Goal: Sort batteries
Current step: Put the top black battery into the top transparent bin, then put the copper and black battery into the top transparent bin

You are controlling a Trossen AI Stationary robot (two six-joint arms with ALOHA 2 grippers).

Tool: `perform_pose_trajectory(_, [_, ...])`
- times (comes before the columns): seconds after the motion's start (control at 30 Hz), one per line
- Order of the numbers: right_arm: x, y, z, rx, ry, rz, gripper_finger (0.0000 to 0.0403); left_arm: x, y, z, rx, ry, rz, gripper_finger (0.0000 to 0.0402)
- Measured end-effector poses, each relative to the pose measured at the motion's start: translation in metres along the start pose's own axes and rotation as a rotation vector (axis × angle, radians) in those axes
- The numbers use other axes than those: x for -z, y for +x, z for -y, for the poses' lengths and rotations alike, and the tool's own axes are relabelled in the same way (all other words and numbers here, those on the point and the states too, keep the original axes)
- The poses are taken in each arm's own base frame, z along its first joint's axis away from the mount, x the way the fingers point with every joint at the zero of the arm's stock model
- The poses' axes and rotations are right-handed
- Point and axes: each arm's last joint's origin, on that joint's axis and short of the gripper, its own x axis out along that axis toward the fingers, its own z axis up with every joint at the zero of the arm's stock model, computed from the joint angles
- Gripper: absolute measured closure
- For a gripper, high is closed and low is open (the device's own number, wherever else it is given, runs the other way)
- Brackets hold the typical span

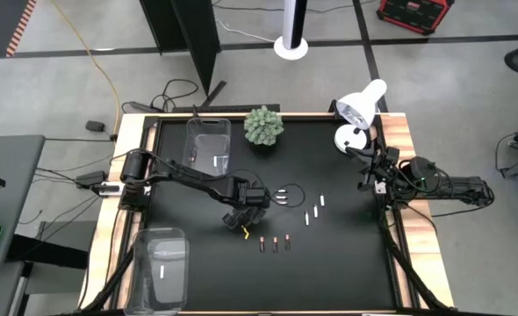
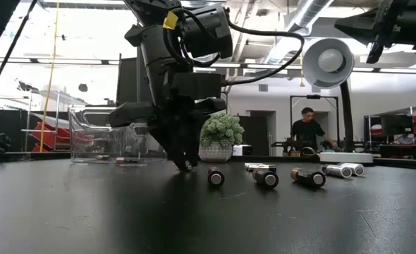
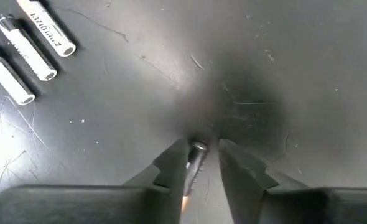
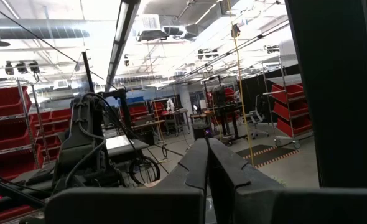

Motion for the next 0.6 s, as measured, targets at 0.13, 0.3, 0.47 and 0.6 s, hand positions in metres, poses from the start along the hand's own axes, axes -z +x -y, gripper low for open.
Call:
perform_pose_trajectory(0.13, [0.000,0.000,0.000,0.000,0.000,0.000,0.0372,0.001,0.000,0.001,0.012,-0.006,-0.016,0.0277])
perform_pose_trajectory(0.3, [0.000,0.000,0.000,0.000,0.000,0.000,0.0372,0.008,-0.001,-0.002,-0.031,0.014,-0.089,0.0263])
perform_pose_trajectory(0.47, [0.000,0.000,0.000,-0.001,0.000,0.000,0.0372,0.017,0.001,-0.013,-0.051,-0.011,-0.109,0.0263])
perform_pose_trajectory(0.6, [0.000,0.000,0.000,-0.001,0.000,0.000,0.0372,0.024,0.001,-0.016,-0.018,-0.017,-0.126,0.0263])
